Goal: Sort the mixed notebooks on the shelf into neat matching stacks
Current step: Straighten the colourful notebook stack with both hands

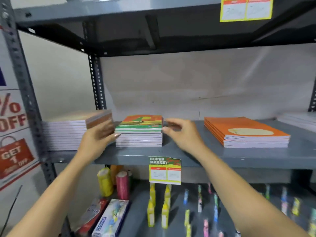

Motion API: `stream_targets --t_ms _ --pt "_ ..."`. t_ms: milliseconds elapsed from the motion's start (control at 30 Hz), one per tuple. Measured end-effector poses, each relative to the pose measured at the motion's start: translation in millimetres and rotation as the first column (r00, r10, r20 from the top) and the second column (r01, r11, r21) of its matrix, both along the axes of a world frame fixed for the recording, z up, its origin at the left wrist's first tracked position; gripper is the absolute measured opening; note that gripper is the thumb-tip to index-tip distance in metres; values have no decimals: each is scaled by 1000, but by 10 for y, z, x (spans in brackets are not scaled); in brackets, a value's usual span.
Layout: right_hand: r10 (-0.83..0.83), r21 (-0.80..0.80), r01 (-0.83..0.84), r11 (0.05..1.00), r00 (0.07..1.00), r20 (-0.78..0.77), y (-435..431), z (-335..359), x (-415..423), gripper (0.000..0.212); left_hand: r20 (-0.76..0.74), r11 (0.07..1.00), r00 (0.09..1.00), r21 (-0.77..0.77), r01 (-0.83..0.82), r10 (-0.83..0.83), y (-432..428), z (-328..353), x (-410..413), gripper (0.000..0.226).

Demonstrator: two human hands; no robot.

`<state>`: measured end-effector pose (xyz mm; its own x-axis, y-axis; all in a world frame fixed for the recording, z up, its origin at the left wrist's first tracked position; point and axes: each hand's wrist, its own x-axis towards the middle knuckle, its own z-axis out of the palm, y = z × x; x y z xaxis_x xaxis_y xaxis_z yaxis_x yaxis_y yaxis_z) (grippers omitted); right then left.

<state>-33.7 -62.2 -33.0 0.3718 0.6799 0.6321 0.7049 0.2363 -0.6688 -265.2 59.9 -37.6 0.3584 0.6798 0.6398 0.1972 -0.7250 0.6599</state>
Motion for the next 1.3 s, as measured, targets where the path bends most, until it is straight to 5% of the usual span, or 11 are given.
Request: stream_targets --t_ms 167,533,967,1300 --pt "-2 4 3 1000 986 -167 177 -116 -136 38 43 996 997 -63 -66 69 131 -64 142 40" --pt "-171 52 179 983 977 -123 204 -124 -262 23 103 990 987 -74 -119 126 219 -17 184 32" --pt "-198 83 213 973 966 -165 199 -144 -292 22 81 982 980 46 -185 181 179 -11 183 27" --pt "-252 113 262 958 963 -97 214 -177 -332 21 19 993 993 1 -116 116 284 13 130 27"
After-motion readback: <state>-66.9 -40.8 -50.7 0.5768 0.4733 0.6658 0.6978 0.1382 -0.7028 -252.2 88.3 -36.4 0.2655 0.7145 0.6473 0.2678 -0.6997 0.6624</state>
